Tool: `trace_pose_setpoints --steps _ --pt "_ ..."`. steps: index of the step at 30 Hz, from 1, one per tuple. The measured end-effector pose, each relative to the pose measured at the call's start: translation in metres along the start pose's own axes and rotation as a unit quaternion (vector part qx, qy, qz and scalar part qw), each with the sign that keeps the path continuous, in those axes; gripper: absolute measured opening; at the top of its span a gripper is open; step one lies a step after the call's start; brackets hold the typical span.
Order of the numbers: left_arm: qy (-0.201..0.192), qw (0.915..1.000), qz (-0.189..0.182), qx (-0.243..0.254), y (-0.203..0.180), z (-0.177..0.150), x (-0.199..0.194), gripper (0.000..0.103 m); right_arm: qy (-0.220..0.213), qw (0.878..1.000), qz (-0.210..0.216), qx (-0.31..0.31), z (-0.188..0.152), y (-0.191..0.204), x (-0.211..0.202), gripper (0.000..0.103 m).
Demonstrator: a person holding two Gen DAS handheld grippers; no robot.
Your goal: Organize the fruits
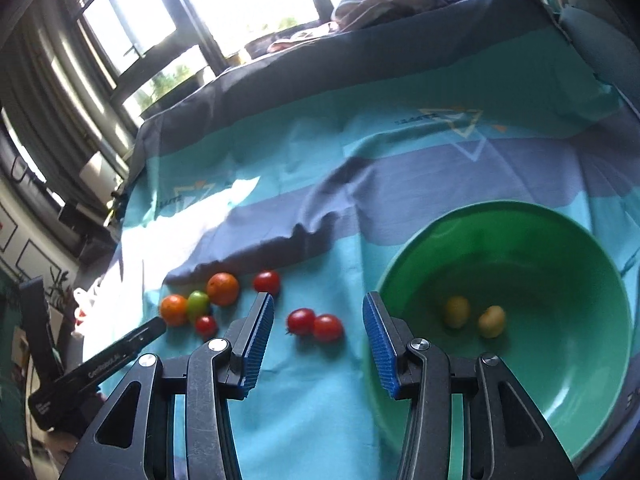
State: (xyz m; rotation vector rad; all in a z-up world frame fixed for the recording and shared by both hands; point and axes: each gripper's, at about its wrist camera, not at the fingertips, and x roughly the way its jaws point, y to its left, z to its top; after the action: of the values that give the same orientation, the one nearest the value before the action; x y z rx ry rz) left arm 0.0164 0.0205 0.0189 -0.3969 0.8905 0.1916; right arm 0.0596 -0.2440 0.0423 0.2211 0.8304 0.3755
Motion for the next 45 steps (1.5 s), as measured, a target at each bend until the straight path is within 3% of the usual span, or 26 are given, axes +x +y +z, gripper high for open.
trace_pose_setpoints --steps 7,13,16,19,22,30,33,35,45 --pt "0.022 0.9989 -0.013 -0.039 0.027 0.008 0.022 0.053 0.067 0.998 0.011 -0.02 0.01 0.039 0.048 0.045" --pt "0.04 0.9983 -0.033 -0.029 0.011 0.009 0.038 0.046 0.111 0.993 0.004 -0.032 0.025 0.059 0.102 0.044" --pt "0.054 0.998 -0.025 -0.02 0.003 0.007 0.05 0.046 0.13 0.991 -0.003 -0.029 0.027 0.058 0.125 0.044" --pt "0.063 0.9978 -0.019 -0.013 -0.001 0.007 0.059 0.046 0.13 0.991 -0.024 -0.037 0.026 0.056 0.137 0.041" --pt "0.074 0.9969 -0.018 -0.019 0.0 0.008 0.068 0.045 0.14 0.99 -0.001 -0.025 0.028 0.052 0.145 0.039" --pt "0.064 0.9979 0.001 -0.005 -0.009 0.006 0.076 0.041 0.157 0.987 0.0 -0.038 0.024 0.056 0.161 0.036" --pt "0.06 0.9981 0.008 -0.006 -0.008 0.006 0.077 0.03 0.164 0.986 0.001 -0.04 0.022 0.058 0.166 0.034" --pt "0.058 0.9982 0.011 -0.006 -0.007 0.006 0.077 0.028 0.166 0.985 -0.004 -0.044 0.019 0.06 0.169 0.034" --pt "0.053 0.9986 -0.007 -0.008 -0.01 0.002 0.063 0.028 0.136 0.99 0.011 -0.037 0.017 0.053 0.143 0.032"
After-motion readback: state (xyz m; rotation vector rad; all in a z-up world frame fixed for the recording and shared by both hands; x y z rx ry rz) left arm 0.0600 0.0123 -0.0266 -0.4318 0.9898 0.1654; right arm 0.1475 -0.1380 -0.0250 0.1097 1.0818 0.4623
